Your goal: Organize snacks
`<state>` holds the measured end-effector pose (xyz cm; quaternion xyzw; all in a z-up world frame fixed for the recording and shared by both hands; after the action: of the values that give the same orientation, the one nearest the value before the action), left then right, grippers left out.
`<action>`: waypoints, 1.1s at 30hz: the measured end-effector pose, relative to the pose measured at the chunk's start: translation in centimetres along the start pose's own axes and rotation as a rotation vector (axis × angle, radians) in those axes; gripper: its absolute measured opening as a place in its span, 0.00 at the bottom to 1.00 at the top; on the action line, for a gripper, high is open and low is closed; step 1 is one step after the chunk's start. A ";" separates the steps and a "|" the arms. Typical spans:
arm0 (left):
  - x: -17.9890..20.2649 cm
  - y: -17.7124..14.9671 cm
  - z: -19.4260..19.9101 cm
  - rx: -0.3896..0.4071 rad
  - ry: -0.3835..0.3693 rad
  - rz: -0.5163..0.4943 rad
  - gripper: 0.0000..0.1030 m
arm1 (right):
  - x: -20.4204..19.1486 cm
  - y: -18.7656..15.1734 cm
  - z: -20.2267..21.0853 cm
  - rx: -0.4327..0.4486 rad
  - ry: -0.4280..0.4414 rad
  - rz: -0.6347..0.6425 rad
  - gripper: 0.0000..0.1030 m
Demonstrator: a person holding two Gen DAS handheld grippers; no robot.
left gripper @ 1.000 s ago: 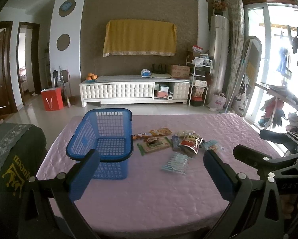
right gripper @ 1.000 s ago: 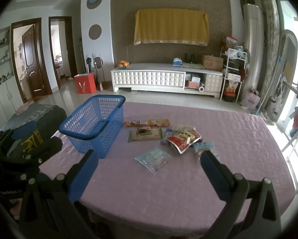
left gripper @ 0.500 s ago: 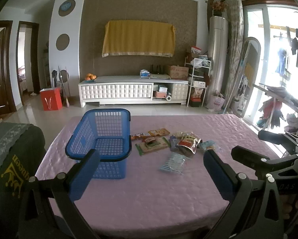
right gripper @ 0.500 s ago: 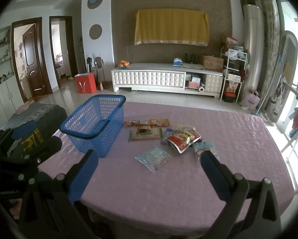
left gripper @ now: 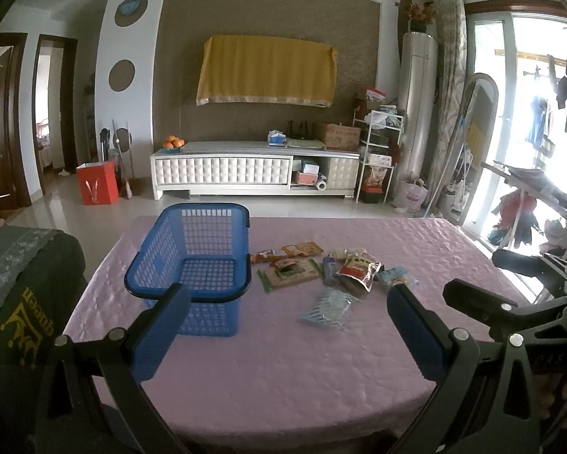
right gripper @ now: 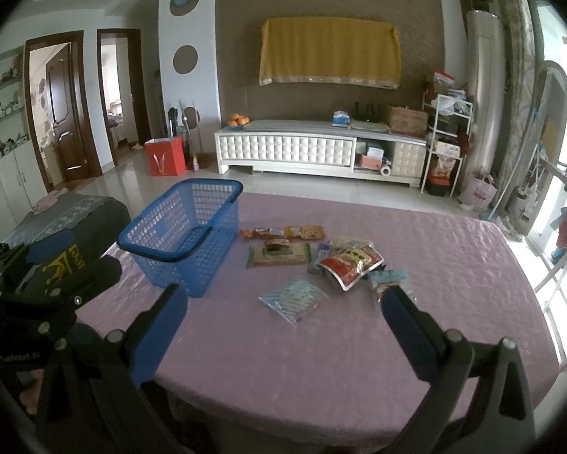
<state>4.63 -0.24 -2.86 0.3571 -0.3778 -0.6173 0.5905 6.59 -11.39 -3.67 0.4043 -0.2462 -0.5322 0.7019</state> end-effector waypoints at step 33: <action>4.8 5.1 -9.1 -0.119 -0.093 -0.122 1.00 | 7.5 3.4 -3.3 -0.053 -0.076 -0.104 1.00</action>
<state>14.88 -5.52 -2.47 0.3145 -0.3451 -0.6894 0.5539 13.38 -17.08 -3.28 0.3775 -0.2373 -0.5894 0.6737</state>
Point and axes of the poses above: each gripper's, at about its wrist camera, not at the fingertips, and z roughly against the way its jaws point, x to its right, y to its top, the point moved 6 cm from there along -z, roughly the way its jaws point, and after that the axes turned 5 degrees about -z, right-handed, at the moved point
